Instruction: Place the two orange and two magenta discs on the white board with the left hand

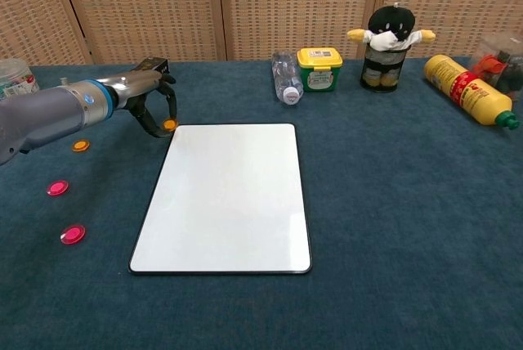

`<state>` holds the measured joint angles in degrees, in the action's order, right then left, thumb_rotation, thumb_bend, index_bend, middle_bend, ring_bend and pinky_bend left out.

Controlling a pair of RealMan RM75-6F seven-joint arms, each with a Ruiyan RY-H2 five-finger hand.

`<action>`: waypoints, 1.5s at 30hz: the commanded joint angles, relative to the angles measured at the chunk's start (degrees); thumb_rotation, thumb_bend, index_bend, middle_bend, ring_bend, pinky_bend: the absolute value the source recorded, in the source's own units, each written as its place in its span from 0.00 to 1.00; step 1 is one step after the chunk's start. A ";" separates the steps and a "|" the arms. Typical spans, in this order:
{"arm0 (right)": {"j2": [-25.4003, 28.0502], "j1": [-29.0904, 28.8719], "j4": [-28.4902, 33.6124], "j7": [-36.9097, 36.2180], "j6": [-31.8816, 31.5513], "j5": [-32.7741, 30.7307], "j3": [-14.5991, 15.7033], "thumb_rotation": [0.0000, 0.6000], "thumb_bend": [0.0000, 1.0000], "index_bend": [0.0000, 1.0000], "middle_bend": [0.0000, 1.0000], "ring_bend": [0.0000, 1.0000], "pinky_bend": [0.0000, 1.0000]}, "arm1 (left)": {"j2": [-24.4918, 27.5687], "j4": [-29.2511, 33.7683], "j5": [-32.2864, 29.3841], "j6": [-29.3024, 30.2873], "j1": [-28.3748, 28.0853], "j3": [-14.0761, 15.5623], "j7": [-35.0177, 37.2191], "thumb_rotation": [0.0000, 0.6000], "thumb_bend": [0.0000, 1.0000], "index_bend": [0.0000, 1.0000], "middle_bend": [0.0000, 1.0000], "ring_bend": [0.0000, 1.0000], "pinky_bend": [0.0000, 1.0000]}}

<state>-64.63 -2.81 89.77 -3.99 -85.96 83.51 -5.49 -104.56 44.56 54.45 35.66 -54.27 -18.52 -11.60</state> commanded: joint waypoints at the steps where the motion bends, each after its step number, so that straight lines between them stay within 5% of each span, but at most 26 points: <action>1: 0.04 0.01 0.04 -0.16 0.02 -0.01 0.00 1.00 0.00 0.00 0.00 0.00 0.00 | 1.50 4.39 0.31 1.37 -0.29 0.07 -1.15 1.00 0.31 0.56 0.00 0.00 0.00; 4: 0.08 0.01 0.00 -0.48 0.06 -0.02 -0.01 1.00 0.00 0.00 0.00 0.00 0.00 | 0.81 5.96 -0.56 0.90 -1.20 0.14 -2.09 1.00 0.29 0.44 0.00 0.00 0.00; 8: 0.15 0.05 0.00 -0.69 0.07 -0.14 -0.06 1.00 0.00 0.00 0.00 0.00 0.00 | -0.15 6.19 -1.07 0.64 -2.03 0.37 -2.57 1.00 0.24 0.08 0.00 0.00 0.00; 10: 0.19 0.11 0.04 -0.83 0.01 -0.25 -0.10 1.00 0.00 0.00 0.00 0.00 0.00 | -0.39 6.16 -1.23 0.75 -2.21 0.48 -2.73 1.00 0.24 0.04 0.00 0.00 0.00; 14: 0.27 0.27 -0.03 -1.04 -0.19 -0.23 -0.08 1.00 0.00 0.00 0.00 0.00 0.00 | 2.02 7.25 -1.49 2.34 -0.66 1.09 -2.93 1.00 0.25 0.05 0.00 0.00 0.00; 20: 0.26 0.36 -0.05 -0.97 -0.35 -0.10 -0.03 1.00 0.00 0.00 0.00 0.00 0.00 | 8.95 12.50 -0.62 5.48 5.19 4.09 -2.06 1.00 0.26 0.32 0.00 0.00 0.00; 28: 0.29 0.25 0.16 -0.80 -0.06 -0.13 -0.01 1.00 0.00 0.00 0.00 0.00 0.00 | 15.81 14.73 1.45 7.88 12.41 8.01 1.93 1.00 0.27 0.38 0.00 0.00 0.00; 45: 0.28 0.04 0.46 -0.30 0.30 -0.23 -0.01 1.00 0.00 0.00 0.00 0.00 0.00 | 11.50 3.72 6.48 3.83 13.35 9.03 10.59 1.00 0.32 0.38 0.00 0.00 0.00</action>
<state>-64.35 -2.78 90.23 -4.29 -85.66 83.28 -5.50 -92.35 49.11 60.54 40.08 -40.65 -9.56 -1.38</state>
